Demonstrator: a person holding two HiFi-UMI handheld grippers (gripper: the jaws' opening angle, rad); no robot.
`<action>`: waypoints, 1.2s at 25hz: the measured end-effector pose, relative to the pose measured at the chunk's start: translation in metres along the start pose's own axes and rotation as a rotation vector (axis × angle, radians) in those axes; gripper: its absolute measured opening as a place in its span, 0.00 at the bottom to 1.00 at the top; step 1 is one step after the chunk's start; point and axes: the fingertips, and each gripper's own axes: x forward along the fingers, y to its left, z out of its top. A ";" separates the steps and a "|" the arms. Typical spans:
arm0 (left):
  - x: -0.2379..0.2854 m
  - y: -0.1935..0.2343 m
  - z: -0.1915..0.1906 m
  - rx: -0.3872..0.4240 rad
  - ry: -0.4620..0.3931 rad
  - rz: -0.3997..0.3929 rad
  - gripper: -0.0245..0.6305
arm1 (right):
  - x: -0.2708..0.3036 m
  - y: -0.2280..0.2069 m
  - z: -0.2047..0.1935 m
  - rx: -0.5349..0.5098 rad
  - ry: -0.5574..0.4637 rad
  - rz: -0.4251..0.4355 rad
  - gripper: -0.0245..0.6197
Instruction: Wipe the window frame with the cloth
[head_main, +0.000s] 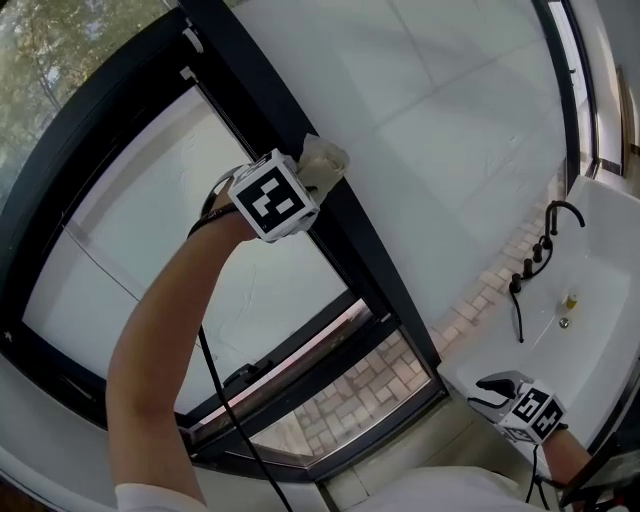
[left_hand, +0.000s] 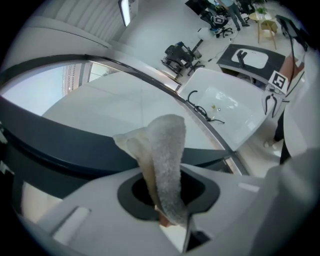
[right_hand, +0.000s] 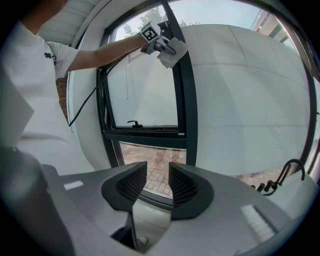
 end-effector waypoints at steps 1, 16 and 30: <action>-0.008 0.012 -0.001 -0.004 0.007 0.013 0.19 | 0.002 0.002 0.001 0.001 -0.003 0.006 0.25; -0.117 0.155 -0.013 -0.088 0.102 0.141 0.18 | 0.014 0.006 0.016 -0.141 0.074 -0.001 0.25; -0.163 0.203 -0.006 -0.152 0.038 0.286 0.18 | 0.020 0.022 0.026 -0.224 0.112 0.078 0.25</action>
